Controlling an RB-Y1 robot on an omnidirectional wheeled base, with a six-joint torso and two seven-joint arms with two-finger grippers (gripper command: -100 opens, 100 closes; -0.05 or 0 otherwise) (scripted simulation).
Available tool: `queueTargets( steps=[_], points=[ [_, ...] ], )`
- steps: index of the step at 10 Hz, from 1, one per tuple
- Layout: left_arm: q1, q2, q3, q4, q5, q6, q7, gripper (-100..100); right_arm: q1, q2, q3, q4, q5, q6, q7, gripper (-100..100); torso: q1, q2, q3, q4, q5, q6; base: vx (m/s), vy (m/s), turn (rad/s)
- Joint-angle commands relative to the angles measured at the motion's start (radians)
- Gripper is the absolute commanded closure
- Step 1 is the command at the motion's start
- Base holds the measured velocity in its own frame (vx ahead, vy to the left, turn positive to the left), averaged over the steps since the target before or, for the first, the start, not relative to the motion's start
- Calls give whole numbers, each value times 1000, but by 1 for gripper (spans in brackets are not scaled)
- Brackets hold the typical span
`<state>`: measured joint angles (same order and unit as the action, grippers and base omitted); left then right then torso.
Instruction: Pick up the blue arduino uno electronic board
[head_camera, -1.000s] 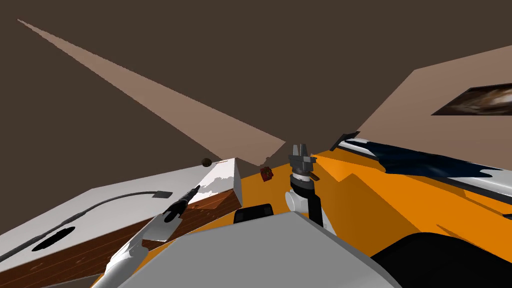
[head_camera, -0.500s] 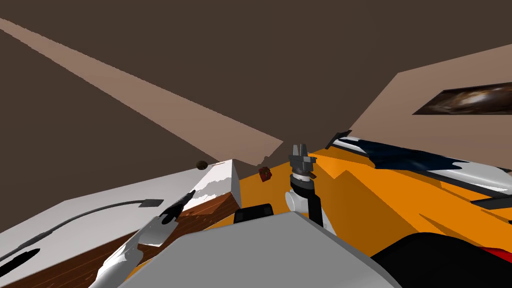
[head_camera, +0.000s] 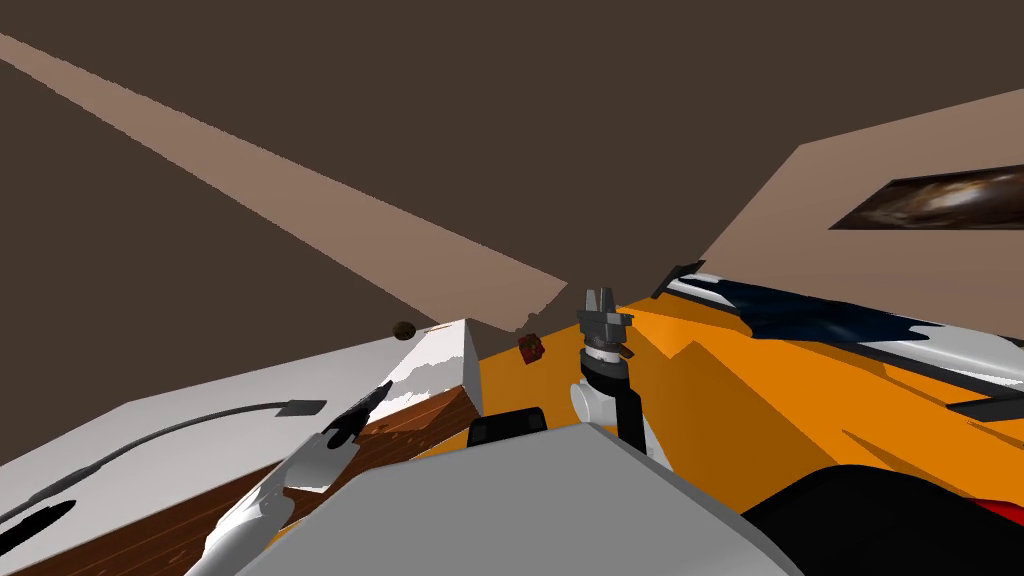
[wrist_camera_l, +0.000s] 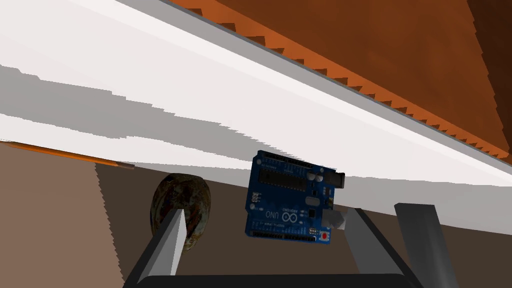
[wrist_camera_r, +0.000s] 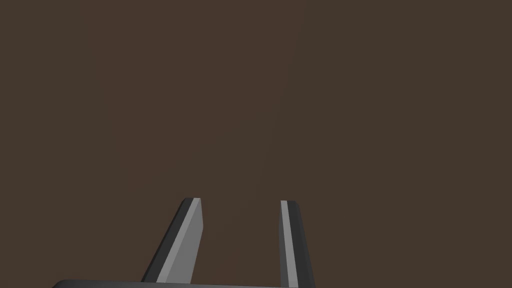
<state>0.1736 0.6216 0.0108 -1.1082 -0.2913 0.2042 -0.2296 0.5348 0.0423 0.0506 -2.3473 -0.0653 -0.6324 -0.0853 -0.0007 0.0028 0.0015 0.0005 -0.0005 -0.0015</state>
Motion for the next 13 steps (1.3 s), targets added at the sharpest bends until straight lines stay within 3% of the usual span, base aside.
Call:
queueTargets(
  steps=[1,2,3,7,8,9,11,12,13],
  points=[
    [-14,-17,8,30,-17,-18,-5,-100,0,0,0,0,0,0,0,0,0,0,0,0,0,0,0,0,0],
    [-9,-13,7,21,-13,-13,-3,-100,0,0,0,0,0,0,0,0,0,0,0,0,0,0,0,0,0],
    [-10,-14,8,24,-15,-16,-4,100,0,0,0,0,0,0,0,0,0,0,0,0,0,0,-2,1,14],
    [-9,-14,9,24,-14,-15,-3,100,0,0,0,0,0,0,0,0,0,0,0,0,0,1,0,-1,-4],
    [-9,-14,9,24,-14,-15,-3,0,0,0,0,0,0,0,0,0,0,1,0,0,0,1,0,0,0],
    [2,6,-3,-7,6,4,2,100,0,0,0,0,0,0,0,0,0,1,0,0,0,1,0,0,0],
    [19,29,-15,-45,29,27,9,100,0,0,0,0,0,0,0,0,0,1,1,1,-1,2,-14,-4,-22],
    [17,19,-10,-38,20,21,5,100,0,0,0,0,0,0,0,0,-1,2,1,1,-1,2,-13,-9,-4],
    [18,21,-10,-41,22,25,6,0,0,0,0,0,0,0,0,0,-1,2,1,1,0,2,0,0,0]
  ],
)
